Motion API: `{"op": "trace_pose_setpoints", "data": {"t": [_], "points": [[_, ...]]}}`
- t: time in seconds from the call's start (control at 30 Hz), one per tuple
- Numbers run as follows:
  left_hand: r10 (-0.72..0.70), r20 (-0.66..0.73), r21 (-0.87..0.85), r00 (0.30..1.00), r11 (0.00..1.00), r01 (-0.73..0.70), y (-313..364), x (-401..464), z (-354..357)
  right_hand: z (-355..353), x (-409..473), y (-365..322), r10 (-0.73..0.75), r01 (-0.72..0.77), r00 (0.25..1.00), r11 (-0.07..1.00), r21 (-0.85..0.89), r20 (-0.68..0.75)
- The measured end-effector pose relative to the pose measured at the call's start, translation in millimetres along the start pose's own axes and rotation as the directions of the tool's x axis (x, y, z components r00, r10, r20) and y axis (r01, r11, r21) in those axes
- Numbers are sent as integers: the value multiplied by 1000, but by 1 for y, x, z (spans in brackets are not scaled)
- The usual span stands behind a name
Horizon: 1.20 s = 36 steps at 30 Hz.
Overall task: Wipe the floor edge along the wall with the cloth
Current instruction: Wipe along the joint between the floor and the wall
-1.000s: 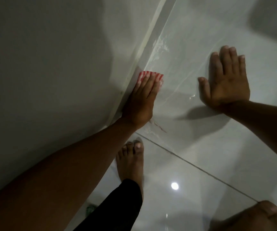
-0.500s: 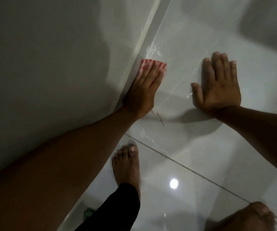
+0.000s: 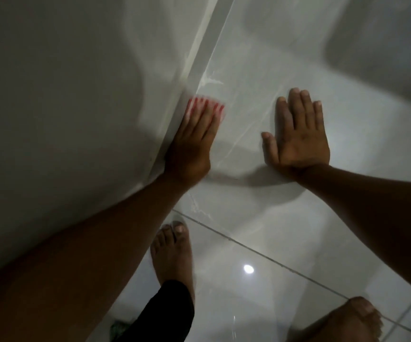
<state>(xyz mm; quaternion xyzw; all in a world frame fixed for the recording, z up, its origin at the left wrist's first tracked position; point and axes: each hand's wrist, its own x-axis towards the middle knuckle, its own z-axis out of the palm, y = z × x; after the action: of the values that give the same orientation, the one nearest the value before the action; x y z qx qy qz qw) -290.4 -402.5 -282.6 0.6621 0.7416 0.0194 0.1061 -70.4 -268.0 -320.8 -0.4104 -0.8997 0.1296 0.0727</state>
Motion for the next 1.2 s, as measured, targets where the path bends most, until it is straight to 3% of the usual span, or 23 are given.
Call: {"op": "trace_pose_setpoints", "data": {"t": [0.13,0.33,0.57,0.8,0.9,1.03,1.2], "points": [[37,39,-53,999,998,-35,1,-40,-5,0,0,2,5,-5,1000,1000,8,-3],[-22,-76,-84,997,996,16,0,62,-2,3,1,3,17,-16,999,1000,-3,51],[-39,-29,-145,999,989,35,7,-2,-10,-3,0,-2,21,-21,999,999,23,25],[7,-119,9,993,1000,-6,5,120,-7,-3,1,0,32,-32,997,999,2,70],[-12,-149,-22,989,1000,8,4,100,-6,-6,2,-2,38,-39,998,999,17,58],[-47,-32,-18,998,999,47,6,48,-4,-6,1,-3,40,-42,997,999,19,59],[46,-71,98,996,994,-38,6,127,-12,-8,1,-2,40,-40,996,999,0,84]]}}
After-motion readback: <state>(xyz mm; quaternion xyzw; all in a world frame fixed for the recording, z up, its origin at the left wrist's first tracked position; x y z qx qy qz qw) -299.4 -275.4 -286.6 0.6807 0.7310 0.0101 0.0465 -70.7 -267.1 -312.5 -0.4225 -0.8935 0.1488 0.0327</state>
